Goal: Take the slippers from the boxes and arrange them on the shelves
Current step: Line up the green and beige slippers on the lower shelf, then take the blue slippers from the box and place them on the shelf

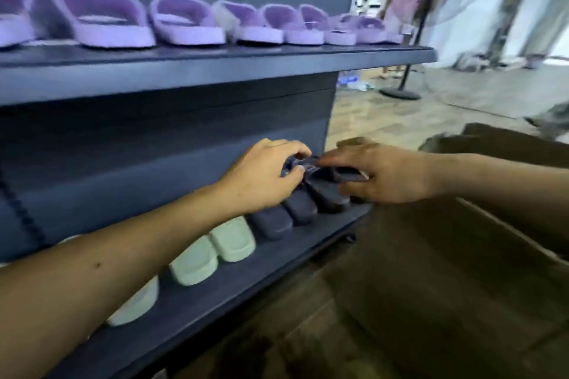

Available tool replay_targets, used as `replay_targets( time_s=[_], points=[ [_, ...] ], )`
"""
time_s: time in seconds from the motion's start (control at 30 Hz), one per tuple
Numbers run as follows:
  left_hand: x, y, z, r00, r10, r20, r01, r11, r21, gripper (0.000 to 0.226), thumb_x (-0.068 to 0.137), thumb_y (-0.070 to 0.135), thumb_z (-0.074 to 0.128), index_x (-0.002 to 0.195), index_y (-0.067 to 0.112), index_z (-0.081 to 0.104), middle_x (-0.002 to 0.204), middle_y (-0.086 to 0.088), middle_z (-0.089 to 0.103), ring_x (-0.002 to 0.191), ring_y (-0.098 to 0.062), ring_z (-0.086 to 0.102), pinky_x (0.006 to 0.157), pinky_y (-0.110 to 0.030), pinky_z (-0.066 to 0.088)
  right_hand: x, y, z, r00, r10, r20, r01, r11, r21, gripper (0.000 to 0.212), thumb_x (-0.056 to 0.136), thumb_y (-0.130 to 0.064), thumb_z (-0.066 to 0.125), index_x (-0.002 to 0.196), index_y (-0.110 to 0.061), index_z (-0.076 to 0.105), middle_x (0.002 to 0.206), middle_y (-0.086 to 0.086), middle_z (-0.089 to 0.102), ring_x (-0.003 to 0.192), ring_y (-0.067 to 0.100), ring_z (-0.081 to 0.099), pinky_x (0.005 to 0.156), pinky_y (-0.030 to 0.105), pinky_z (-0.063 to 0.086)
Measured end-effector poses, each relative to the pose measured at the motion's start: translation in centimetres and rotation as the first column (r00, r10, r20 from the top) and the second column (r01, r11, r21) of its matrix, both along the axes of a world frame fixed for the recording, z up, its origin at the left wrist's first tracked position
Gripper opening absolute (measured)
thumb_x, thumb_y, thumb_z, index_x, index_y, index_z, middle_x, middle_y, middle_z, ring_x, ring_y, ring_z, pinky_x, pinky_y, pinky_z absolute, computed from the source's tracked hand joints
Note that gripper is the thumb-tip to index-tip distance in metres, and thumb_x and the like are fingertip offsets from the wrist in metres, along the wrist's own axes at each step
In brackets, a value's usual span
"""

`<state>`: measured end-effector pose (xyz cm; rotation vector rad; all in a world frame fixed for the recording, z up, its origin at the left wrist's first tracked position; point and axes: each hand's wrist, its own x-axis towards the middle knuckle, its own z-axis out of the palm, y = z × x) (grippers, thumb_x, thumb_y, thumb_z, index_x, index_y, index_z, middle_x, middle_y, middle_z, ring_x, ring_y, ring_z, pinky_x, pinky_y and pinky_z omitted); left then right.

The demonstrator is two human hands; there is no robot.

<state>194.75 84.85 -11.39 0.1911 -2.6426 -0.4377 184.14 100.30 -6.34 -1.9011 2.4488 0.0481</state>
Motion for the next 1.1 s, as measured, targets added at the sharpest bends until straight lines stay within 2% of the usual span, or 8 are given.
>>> replay_targets(
  time_s=[0.17,0.27,0.4,0.57,0.7,0.9,1.0,1.1],
  points=[
    [-11.2,7.2,2.0,0.983,-0.182,0.001,0.182,0.983,-0.005,0.030,0.094,0.020,0.046,0.122,0.015,0.058,0.121,-0.002,0.061,0.114,-0.023,0.049,0.088,-0.025,0.034,-9.8,9.4,1.6,0.954,-0.293,0.069,0.290,0.956,0.049,0.049,0.095,-0.038,0.041,0.142,-0.025,0.035,0.149,-0.002,0.035,0.141,0.015,0.021,0.114,0.022,0.011],
    [-17.8,12.0,3.0,0.955,-0.281,0.090,0.286,0.957,-0.045,0.030,0.094,0.024,0.046,0.121,0.017,0.057,0.121,-0.004,0.060,0.116,-0.023,0.047,0.096,-0.028,0.037,-15.0,14.4,0.2,0.933,-0.354,0.062,0.340,0.925,0.168,0.050,0.097,-0.032,0.043,0.144,-0.025,0.029,0.154,-0.005,0.026,0.143,0.014,0.013,0.110,0.017,0.005],
    [-25.3,17.8,1.6,0.857,-0.320,0.404,0.396,0.911,-0.119,0.034,0.091,0.032,0.044,0.121,0.023,0.056,0.120,-0.005,0.061,0.115,-0.025,0.051,0.095,-0.042,0.046,-18.9,18.5,-2.7,0.884,-0.442,0.151,0.342,0.833,0.435,0.052,0.097,-0.036,0.041,0.146,-0.031,0.023,0.156,-0.007,0.015,0.144,0.020,0.006,0.116,0.036,0.010],
    [-31.7,23.0,-1.7,0.632,-0.213,0.746,0.515,0.834,-0.199,0.039,0.096,0.034,0.041,0.133,0.023,0.046,0.131,-0.004,0.052,0.116,-0.023,0.051,0.084,-0.033,0.044,-23.0,22.2,-7.4,0.830,-0.488,0.270,0.247,0.756,0.606,0.052,0.096,-0.036,0.044,0.145,-0.029,0.028,0.154,-0.002,0.022,0.142,0.023,0.016,0.115,0.042,0.019],
    [-32.9,24.1,-6.1,0.544,-0.199,0.815,0.589,0.782,-0.203,0.041,0.097,0.033,0.039,0.137,0.023,0.040,0.133,-0.005,0.050,0.116,-0.024,0.050,0.082,-0.033,0.045,-25.3,24.9,-12.9,0.709,-0.600,0.371,0.244,0.702,0.669,0.047,0.096,-0.032,0.045,0.141,-0.028,0.033,0.140,0.003,0.041,0.123,0.019,0.046,0.101,0.035,0.042],
    [-30.3,23.4,-11.9,0.362,-0.114,0.925,0.632,0.760,-0.153,0.043,0.093,0.033,0.043,0.135,0.024,0.042,0.131,-0.006,0.053,0.119,-0.027,0.050,0.092,-0.036,0.046,-26.7,27.9,-21.1,0.643,-0.724,0.249,0.345,0.565,0.750,0.052,0.098,-0.030,0.041,0.146,-0.020,0.024,0.148,0.012,0.032,0.129,0.027,0.043,0.105,0.036,0.039],
    [-30.3,23.9,-11.9,0.332,-0.216,0.918,0.580,0.815,-0.017,0.042,0.095,0.034,0.043,0.135,0.023,0.044,0.130,-0.004,0.055,0.117,-0.024,0.052,0.094,-0.031,0.045,-26.7,29.7,-23.7,0.616,-0.761,0.204,0.405,0.528,0.746,0.059,0.098,-0.030,0.042,0.149,-0.019,0.015,0.148,0.015,0.032,0.128,0.029,0.044,0.105,0.035,0.039],
    [-30.4,24.8,-11.8,0.339,-0.244,0.909,0.584,0.812,0.000,0.040,0.095,0.035,0.043,0.133,0.023,0.046,0.131,-0.005,0.055,0.118,-0.025,0.051,0.096,-0.034,0.045,-26.8,30.8,-24.6,0.574,-0.797,0.186,0.455,0.500,0.737,0.067,0.096,-0.031,0.046,0.149,-0.017,0.008,0.148,0.016,0.033,0.131,0.032,0.040,0.107,0.038,0.035]
  ],
)
